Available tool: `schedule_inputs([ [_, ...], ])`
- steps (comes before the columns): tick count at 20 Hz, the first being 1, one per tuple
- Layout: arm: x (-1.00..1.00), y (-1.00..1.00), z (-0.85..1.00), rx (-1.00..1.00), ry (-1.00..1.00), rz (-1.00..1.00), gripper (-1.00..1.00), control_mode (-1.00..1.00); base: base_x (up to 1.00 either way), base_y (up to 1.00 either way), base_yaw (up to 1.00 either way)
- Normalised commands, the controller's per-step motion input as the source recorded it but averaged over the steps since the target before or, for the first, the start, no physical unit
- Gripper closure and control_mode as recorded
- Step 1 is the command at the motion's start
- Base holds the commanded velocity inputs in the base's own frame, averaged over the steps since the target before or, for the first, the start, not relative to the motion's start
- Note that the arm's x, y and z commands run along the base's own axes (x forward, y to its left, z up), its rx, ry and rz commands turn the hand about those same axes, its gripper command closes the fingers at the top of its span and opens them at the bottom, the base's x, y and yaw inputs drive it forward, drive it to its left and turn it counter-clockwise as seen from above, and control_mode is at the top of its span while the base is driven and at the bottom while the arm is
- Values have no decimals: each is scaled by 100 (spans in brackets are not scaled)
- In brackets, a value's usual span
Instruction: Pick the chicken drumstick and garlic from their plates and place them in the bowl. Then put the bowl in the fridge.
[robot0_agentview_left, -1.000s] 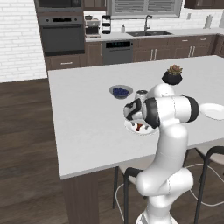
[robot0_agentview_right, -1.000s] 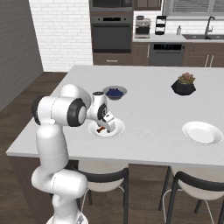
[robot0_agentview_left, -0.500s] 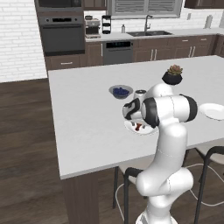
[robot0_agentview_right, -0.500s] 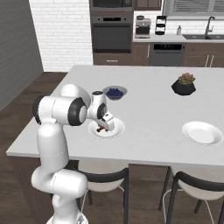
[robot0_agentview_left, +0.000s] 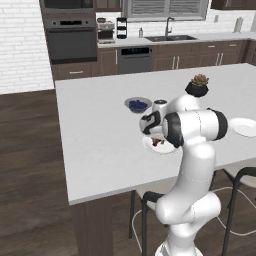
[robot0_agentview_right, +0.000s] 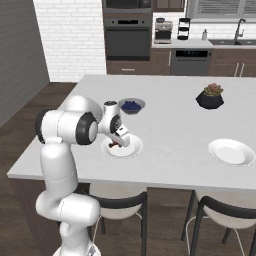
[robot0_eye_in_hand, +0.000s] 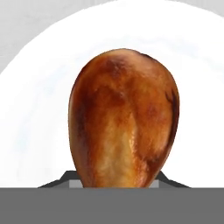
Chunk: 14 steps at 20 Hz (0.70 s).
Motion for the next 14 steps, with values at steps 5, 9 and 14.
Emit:
schedule_inputs([
  [5,-75,1,91,-12,0,0,100,-100,0,0,0],
  [9,-100,1,91,0,0,16,100,-100,0,0,0],
  [14,-100,16,97,0,1,30,100,-100,0,0,0],
])
